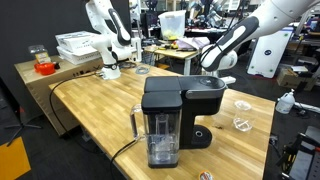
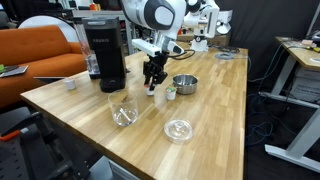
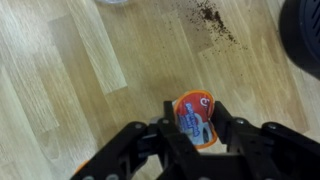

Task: Pick up the object from the table and put it in the cup

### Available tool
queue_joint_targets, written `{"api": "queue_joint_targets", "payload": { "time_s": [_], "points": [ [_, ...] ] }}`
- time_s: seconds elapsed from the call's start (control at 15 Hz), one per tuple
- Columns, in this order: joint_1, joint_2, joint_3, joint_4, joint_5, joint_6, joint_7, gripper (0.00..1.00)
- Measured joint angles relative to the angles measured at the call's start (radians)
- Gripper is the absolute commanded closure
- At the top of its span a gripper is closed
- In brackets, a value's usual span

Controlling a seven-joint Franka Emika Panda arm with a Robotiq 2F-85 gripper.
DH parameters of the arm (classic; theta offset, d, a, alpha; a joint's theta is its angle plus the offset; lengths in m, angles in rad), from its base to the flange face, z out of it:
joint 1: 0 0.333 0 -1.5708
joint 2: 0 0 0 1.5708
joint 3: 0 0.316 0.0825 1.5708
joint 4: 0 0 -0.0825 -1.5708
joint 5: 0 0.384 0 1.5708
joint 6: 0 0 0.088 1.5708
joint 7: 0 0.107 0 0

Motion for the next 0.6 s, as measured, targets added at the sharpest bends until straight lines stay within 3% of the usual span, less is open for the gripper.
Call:
{"api": "queue_joint_targets", "payload": {
  "time_s": [0.6],
  "points": [
    [0.001, -0.131, -0.025, -0.065, -0.019, -0.016, 0.000, 0.78]
  ]
}}
